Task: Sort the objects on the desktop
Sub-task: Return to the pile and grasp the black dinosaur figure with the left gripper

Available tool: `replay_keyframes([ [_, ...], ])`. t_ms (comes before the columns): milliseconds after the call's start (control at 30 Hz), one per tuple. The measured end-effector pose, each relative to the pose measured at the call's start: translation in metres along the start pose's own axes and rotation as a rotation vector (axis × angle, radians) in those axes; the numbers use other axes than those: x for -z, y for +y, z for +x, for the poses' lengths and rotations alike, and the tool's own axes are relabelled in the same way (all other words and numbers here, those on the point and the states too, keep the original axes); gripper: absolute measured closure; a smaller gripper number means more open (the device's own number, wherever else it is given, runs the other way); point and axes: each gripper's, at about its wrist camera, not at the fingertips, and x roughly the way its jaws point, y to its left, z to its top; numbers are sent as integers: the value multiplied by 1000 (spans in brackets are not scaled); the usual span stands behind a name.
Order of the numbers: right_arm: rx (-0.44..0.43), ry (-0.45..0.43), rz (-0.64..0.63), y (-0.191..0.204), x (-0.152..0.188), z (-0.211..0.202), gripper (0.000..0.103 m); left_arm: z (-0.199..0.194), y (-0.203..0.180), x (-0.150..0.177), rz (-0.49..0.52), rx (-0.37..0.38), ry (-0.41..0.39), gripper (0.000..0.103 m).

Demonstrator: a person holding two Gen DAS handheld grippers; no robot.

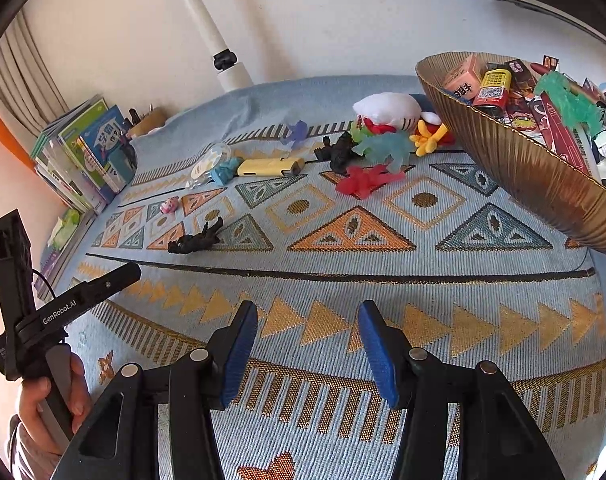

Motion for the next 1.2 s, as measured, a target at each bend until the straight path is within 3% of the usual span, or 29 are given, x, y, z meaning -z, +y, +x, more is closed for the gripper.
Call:
replay_keyframes([
  [633, -1, -1, 1, 0, 0, -1, 52, -1, -1, 1, -2, 1, 0, 32],
  [800, 29, -136, 26, -5, 5, -24, 52, -1, -1, 1, 4, -6, 1, 32],
  [867, 26, -142, 28, -6, 5, -26, 51, -1, -3, 1, 11, -12, 3, 32],
  [933, 29, -127, 24, -5, 4, -24, 51, 0, -6, -1, 35, -20, 17, 32],
  [1100, 35, -112, 12, -2, 3, -21, 51, 11, -21, -15, 91, 43, 56, 32],
  [1200, 35, -108, 22, -4, 3, -20, 51, 15, -47, -18, 204, 80, 68, 32],
])
